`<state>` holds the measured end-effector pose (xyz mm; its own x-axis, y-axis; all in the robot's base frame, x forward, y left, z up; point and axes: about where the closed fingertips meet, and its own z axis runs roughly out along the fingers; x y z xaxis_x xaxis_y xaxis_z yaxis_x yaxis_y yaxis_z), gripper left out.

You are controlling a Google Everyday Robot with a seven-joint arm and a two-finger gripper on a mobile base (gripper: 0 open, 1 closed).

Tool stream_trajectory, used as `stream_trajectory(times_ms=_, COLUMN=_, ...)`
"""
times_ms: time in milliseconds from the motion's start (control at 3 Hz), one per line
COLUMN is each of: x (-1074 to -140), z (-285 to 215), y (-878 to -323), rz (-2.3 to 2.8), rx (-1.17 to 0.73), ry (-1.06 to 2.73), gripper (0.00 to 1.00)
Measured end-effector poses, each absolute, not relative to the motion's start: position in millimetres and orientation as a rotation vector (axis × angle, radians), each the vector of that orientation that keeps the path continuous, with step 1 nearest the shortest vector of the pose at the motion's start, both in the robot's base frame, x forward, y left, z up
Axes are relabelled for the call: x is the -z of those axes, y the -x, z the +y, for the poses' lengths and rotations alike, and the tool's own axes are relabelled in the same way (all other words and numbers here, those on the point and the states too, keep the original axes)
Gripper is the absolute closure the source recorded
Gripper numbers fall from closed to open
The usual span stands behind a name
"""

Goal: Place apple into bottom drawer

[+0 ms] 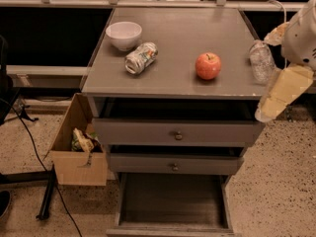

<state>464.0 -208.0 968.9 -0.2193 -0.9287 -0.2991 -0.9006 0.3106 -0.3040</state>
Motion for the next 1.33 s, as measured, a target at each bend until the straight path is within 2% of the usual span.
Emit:
stream_trajectory(times_ms=1000, x=-933, z=-191, y=-575, rz=2.101, rx=0.07, ry=1.394, gripper=0.0)
stream_trajectory(times_ms=1333, x=-932, z=-191, y=-575, rz=2.101, rx=0.07, ry=1.394, gripper=0.0)
